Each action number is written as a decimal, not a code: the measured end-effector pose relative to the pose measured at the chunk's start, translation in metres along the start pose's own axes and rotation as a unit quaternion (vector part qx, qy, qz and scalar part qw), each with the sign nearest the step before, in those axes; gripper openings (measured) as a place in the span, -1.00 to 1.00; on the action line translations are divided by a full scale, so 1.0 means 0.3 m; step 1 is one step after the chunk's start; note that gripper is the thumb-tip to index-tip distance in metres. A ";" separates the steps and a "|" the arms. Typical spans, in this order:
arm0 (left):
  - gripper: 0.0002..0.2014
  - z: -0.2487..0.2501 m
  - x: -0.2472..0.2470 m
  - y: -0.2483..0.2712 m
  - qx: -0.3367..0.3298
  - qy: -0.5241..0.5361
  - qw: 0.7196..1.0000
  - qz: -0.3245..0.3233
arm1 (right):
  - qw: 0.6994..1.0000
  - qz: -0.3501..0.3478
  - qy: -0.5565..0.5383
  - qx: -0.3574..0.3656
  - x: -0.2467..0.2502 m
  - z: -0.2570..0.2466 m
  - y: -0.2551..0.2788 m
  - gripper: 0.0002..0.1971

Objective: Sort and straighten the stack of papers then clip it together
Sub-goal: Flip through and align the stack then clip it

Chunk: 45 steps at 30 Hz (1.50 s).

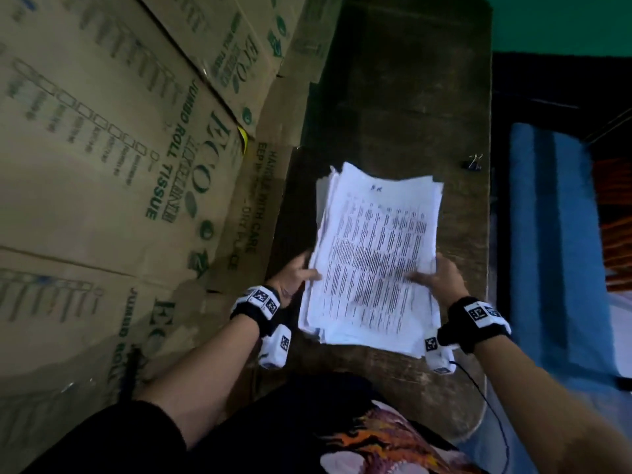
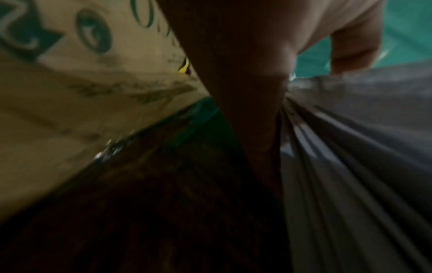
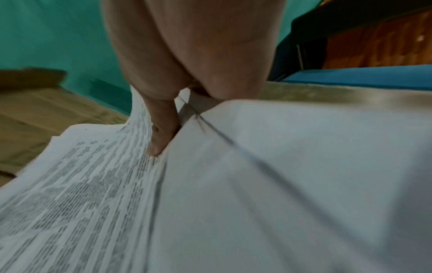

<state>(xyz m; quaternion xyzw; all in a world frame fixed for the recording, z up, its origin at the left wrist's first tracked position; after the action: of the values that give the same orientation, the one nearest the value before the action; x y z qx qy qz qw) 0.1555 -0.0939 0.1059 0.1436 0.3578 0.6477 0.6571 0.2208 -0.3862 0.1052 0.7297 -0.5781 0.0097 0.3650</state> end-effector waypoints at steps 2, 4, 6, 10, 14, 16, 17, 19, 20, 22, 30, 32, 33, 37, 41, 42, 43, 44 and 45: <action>-0.35 -0.066 -0.028 0.023 0.029 0.032 0.999 0.001 | 0.998 -0.003 0.034 -0.059 -0.037 0.089 0.002 -0.68; -0.26 -0.146 -0.016 0.026 0.073 0.073 0.994 0.020 | 0.992 -0.013 0.070 -0.105 -0.077 0.142 -0.001 -0.55; -0.22 -0.224 0.009 0.012 0.093 0.117 0.988 0.049 | 0.985 -0.023 0.114 -0.129 -0.092 0.161 -0.005 -0.32; -0.36 -0.274 0.049 0.018 0.099 0.148 0.981 0.074 | 0.966 -0.024 0.217 -0.135 -0.092 0.164 -0.041 0.05; -0.25 -0.307 0.062 0.013 0.089 0.123 0.987 0.061 | 0.890 0.041 0.454 -0.013 -0.133 0.047 -0.008 -0.07; -0.19 -0.314 0.053 0.018 0.077 0.116 0.988 0.069 | 0.850 -0.001 0.504 0.151 -0.197 -0.033 0.035 -0.22; -0.18 -0.321 0.052 0.018 0.069 0.116 0.988 0.072 | 0.816 -0.048 0.529 0.228 -0.240 -0.055 0.053 -0.26; -0.18 -0.334 0.049 0.016 0.053 0.107 0.990 0.071 | 0.721 -0.134 0.591 0.337 -0.325 -0.061 0.075 -0.26; -0.17 -0.342 0.048 0.012 0.047 0.097 0.992 0.072 | 0.673 -0.161 0.616 0.377 -0.360 -0.055 0.078 -0.23; -0.23 -0.350 0.047 0.008 0.039 0.088 0.993 0.074 | 0.597 -0.184 0.655 0.425 -0.409 -0.049 0.079 -0.20; -0.31 -0.362 0.050 0.020 0.037 0.112 0.991 0.062 | 0.457 -0.218 0.743 0.438 -0.450 -0.080 0.081 -0.26; -0.30 -0.370 0.045 0.020 0.031 0.105 0.992 0.070 | 0.442 -0.209 0.745 0.454 -0.450 -0.079 0.074 -0.35; -0.29 -0.371 0.042 0.018 0.029 0.099 0.992 0.074 | 0.440 -0.199 0.745 0.460 -0.449 -0.083 0.074 -0.40; -0.27 -0.360 0.040 0.020 0.036 0.067 0.994 0.081 | 0.442 -0.205 0.742 0.460 -0.444 -0.107 0.084 -0.43; -0.34 -0.356 0.028 0.029 0.025 0.012 0.995 0.095 | 0.425 -0.185 0.751 0.470 -0.456 -0.155 0.075 -0.64; -0.35 -0.353 0.026 0.033 0.019 0.000 0.995 0.099 | 0.425 -0.189 0.743 0.481 -0.469 -0.161 0.074 -0.71; -0.37 -0.351 0.023 0.035 0.014 -0.008 0.995 0.102 | 0.426 -0.197 0.734 0.492 -0.483 -0.162 0.073 -0.77; -0.36 -0.346 0.020 0.040 0.016 -0.010 0.994 0.104 | 0.427 -0.200 0.723 0.504 -0.497 -0.158 0.071 -0.78; -0.36 -0.347 0.019 0.039 0.018 -0.005 0.994 0.106 | 0.427 -0.202 0.715 0.515 -0.511 -0.151 0.068 -0.76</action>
<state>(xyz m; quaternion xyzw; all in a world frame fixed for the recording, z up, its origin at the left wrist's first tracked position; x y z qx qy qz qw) 0.0778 -0.1156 0.0389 0.1958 0.3492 0.7063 0.5838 0.1709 -0.2346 0.0822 0.6094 0.1666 0.7501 0.1957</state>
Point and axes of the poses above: each hand's wrist, its own y-axis away from the middle knuckle, its own x-axis out of the back of the hand, z = x × y, the point moved 1 cm from there along -y, towards the middle knuckle, and after that the axes turned 9 degrees about y, right-handed, at the moved point
